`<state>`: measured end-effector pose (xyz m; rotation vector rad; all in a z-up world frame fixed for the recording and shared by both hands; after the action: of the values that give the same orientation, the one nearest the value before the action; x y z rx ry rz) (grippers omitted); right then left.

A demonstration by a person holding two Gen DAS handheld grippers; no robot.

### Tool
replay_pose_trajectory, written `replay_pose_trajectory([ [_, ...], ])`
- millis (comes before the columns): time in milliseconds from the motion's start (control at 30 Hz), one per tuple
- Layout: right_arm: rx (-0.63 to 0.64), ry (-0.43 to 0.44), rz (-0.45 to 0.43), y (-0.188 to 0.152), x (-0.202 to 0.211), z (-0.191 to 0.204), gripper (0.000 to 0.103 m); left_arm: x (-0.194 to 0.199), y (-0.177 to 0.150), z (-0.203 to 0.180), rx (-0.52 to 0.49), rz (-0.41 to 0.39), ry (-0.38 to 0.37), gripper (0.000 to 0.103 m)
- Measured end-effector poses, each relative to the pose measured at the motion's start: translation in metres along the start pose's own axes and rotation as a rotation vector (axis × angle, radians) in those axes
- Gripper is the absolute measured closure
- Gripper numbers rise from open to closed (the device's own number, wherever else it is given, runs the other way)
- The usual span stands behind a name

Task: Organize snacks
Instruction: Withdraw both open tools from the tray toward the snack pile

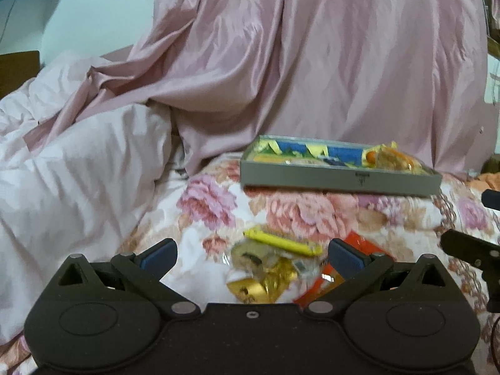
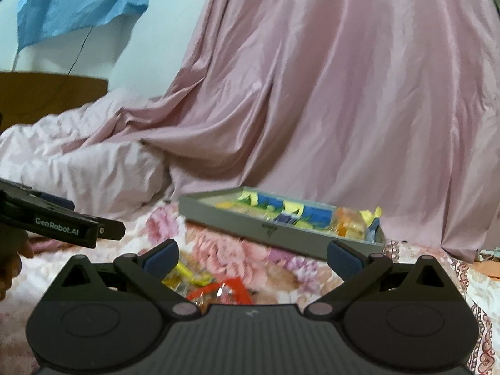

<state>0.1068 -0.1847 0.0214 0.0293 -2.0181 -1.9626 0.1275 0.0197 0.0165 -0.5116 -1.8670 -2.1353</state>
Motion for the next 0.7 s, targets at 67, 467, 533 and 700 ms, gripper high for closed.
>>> replay_pose_trajectory([
  [67,0.017,0.005,0.028,-0.003,0.002,0.004,0.000,0.002,-0.005,0.000,-0.003,0.020,-0.007,0.001],
  [467,0.123,0.051,0.262,-0.038,-0.007,0.028,0.000,-0.004,-0.027,0.003,0.010,0.149,-0.034,0.001],
  [533,0.134,0.065,0.296,-0.043,-0.012,0.031,0.000,-0.008,-0.030,0.004,0.014,0.177,-0.040,0.001],
  [700,0.148,0.096,0.382,-0.055,-0.024,0.038,0.000,-0.020,-0.037,0.006,0.029,0.254,-0.050,0.001],
])
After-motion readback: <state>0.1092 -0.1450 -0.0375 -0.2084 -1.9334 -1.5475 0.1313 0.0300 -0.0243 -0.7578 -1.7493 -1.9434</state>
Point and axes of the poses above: each gripper's, at about its wrist camera, not at the fingertips, and x roughly against the way its jaws point, z to its left, y to its top, the point moved 3 cm from there along -x, roughly the way its jaws point, and after that the axes turned 7 degrees about -x, right-handed, at the moved point
